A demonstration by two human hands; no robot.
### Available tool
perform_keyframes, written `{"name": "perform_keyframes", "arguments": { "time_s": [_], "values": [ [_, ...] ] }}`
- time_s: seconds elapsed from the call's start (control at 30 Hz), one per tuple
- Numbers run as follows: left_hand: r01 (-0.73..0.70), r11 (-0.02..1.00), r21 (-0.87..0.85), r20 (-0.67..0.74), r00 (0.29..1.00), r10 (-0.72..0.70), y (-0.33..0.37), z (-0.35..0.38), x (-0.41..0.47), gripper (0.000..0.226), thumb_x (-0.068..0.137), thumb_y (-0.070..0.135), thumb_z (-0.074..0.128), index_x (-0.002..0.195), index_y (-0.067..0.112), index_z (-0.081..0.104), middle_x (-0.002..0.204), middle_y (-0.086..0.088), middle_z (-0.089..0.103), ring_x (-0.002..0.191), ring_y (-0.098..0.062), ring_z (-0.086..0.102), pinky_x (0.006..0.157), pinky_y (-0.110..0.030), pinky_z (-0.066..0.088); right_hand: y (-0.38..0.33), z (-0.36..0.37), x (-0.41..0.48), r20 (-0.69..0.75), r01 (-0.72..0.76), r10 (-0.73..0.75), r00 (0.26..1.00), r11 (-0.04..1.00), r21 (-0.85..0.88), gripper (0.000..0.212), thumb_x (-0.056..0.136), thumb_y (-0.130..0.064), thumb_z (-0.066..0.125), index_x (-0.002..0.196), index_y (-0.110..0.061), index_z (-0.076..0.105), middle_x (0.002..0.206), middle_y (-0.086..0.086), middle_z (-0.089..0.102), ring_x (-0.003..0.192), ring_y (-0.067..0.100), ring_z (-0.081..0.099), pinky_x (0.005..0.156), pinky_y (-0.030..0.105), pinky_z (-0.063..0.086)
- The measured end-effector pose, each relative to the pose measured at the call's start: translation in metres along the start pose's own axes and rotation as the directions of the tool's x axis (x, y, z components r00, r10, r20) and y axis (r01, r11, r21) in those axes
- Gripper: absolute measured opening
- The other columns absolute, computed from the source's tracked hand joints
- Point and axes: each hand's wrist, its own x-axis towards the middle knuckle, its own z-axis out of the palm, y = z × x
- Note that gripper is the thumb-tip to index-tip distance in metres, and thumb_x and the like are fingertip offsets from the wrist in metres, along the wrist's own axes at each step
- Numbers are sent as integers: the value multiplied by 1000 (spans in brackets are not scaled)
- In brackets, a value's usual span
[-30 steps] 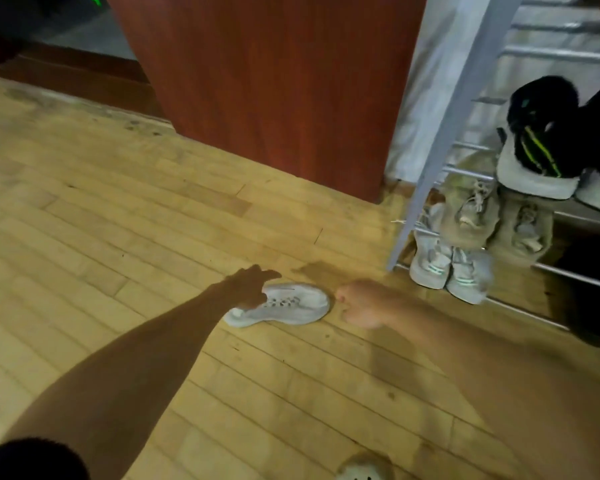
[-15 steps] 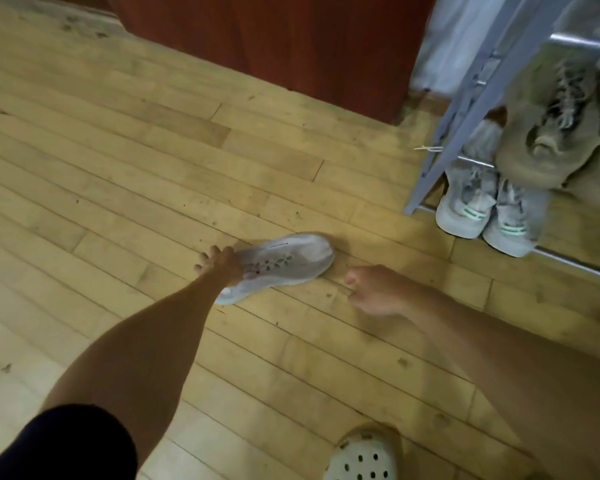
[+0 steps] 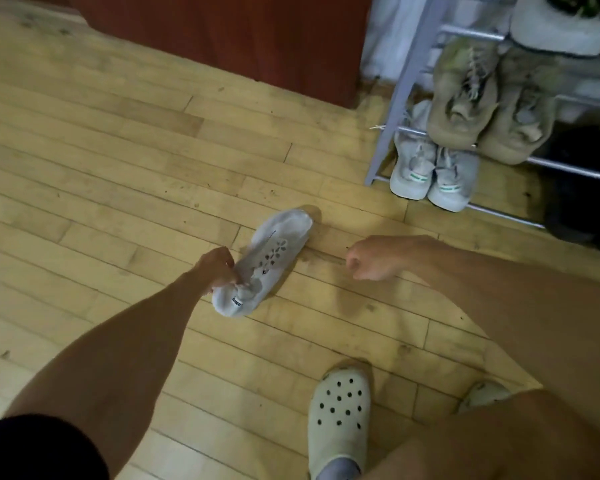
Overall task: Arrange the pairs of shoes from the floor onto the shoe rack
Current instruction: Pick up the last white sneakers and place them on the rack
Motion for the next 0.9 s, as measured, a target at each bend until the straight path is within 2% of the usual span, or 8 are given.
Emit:
{"name": "perform_keyframes", "arguments": {
  "time_s": [0.1, 0.27, 0.43, 0.53, 0.6, 0.67, 0.77, 0.9],
  "values": [
    [24, 956, -292, 68, 998, -4, 19, 9, -45, 31, 76, 12, 74, 98, 12, 52, 109, -13, 59, 100, -31, 60, 76, -42, 55, 7, -13, -38, -71, -33, 29, 997, 998, -59, 36, 91, -18, 44, 118, -2, 62, 122, 20, 63, 108, 36, 62, 70, 30, 37],
    [-164, 808, -566, 60, 969, 239, 73, 2, -129, 31, 82, 10, 70, 107, 6, 51, 85, -10, 63, 71, -23, 61, 64, -36, 55, 19, -26, -125, -206, -51, 64, 976, 996, 72, 46, 98, -37, 43, 122, -2, 60, 125, 19, 62, 103, 31, 63, 85, 35, 55],
    [-415, 695, -587, -12, 863, 505, 134, -24, -226, 37, 81, 13, 71, 113, 2, 56, 94, -12, 66, 76, -24, 64, 68, -40, 60, 24, -10, -213, -472, 107, 174, 864, 853, 510, 59, 94, -49, 48, 137, -9, 46, 133, 10, 52, 105, 28, 61, 83, 39, 57],
    [-513, 644, -567, -34, 796, 604, 168, -19, -285, 38, 80, 9, 71, 115, 0, 57, 91, -11, 65, 73, -22, 60, 71, -42, 59, 31, 5, -265, -631, 323, 185, 753, 732, 600, 38, 93, -28, 59, 128, -16, 52, 109, 3, 61, 80, 17, 61, 67, 31, 54],
    [-570, 615, -544, -54, 756, 653, 189, -10, -320, 37, 80, 10, 72, 113, 1, 60, 86, -7, 66, 69, -19, 60, 63, -37, 60, 44, 15, -299, -703, 427, 224, 674, 659, 619, 32, 89, -12, 64, 119, -12, 56, 102, 7, 65, 82, 23, 66, 71, 36, 57],
    [-607, 591, -531, -66, 725, 686, 208, 2, -352, 30, 81, 13, 72, 107, 3, 62, 81, -5, 66, 65, -17, 61, 58, -35, 59, 62, 27, -332, -739, 485, 269, 617, 610, 627, 29, 86, -5, 66, 115, -12, 61, 95, 5, 68, 90, 30, 69, 80, 45, 59],
    [-642, 575, -508, -17, 674, 738, 235, 21, -390, 30, 83, 22, 70, 107, 6, 64, 85, -7, 68, 70, -19, 62, 70, -39, 60, 96, 46, -368, -742, 514, 337, 580, 555, 654, 17, 86, -5, 67, 98, -18, 67, 91, 4, 70, 89, 31, 71, 80, 47, 60],
    [-644, 595, -481, 99, 634, 767, 276, 67, -417, 33, 83, 16, 69, 114, 8, 61, 95, -9, 69, 79, -22, 66, 70, -37, 60, 154, 82, -393, -696, 537, 462, 549, 443, 718, 29, 89, -7, 65, 118, -6, 66, 102, 11, 72, 89, 28, 70, 76, 41, 62]
  ]
}}
